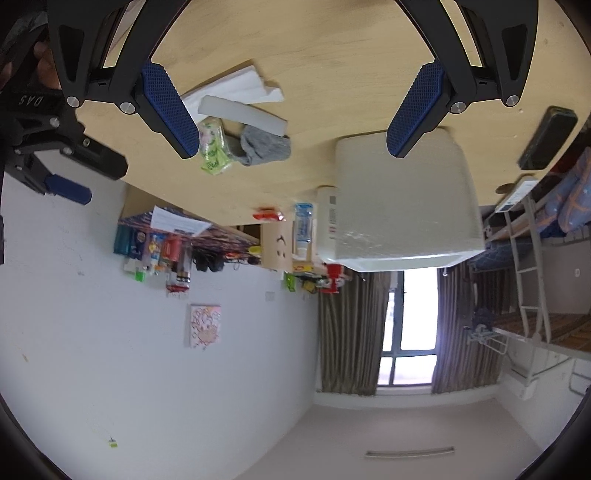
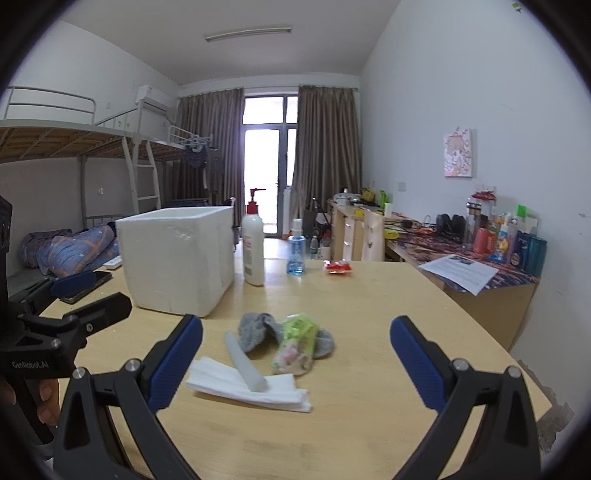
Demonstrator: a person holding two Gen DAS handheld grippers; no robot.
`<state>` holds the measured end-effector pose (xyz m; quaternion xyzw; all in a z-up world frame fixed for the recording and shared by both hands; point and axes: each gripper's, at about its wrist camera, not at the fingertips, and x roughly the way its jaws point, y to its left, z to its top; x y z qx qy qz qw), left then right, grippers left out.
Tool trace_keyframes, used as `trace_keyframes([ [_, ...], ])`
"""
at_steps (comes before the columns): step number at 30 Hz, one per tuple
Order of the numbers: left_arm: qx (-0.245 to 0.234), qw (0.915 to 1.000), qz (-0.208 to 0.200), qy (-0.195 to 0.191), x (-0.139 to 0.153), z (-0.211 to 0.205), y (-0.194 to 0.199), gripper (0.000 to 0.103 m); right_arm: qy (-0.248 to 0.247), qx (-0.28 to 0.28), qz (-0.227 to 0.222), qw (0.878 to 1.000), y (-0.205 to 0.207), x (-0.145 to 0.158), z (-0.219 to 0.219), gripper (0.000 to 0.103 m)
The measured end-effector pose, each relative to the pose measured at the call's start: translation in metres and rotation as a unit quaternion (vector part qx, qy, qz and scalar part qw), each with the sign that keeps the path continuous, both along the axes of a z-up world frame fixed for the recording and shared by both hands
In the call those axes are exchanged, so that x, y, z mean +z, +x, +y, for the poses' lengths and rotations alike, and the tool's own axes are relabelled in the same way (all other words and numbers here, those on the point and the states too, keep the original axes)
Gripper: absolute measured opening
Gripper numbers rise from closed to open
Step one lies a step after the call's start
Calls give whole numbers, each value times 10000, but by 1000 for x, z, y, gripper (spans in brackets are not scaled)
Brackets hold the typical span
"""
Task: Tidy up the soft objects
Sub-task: 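Move the left tool toward the white tissue while the right tool approaches the green packet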
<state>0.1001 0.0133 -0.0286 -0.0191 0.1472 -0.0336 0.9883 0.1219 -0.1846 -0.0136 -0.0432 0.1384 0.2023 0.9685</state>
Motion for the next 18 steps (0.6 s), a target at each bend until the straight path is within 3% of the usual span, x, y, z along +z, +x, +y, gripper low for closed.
trace_keyframes([
  [11, -596, 9969, 491, 147, -11, -11, 20, 102, 42, -101, 234, 9997, 17, -9, -11, 103],
  [18, -1141, 9877, 1011, 335, -18, -16, 44, 102, 19, -145, 362, 9992, 27, -13, -13, 103],
])
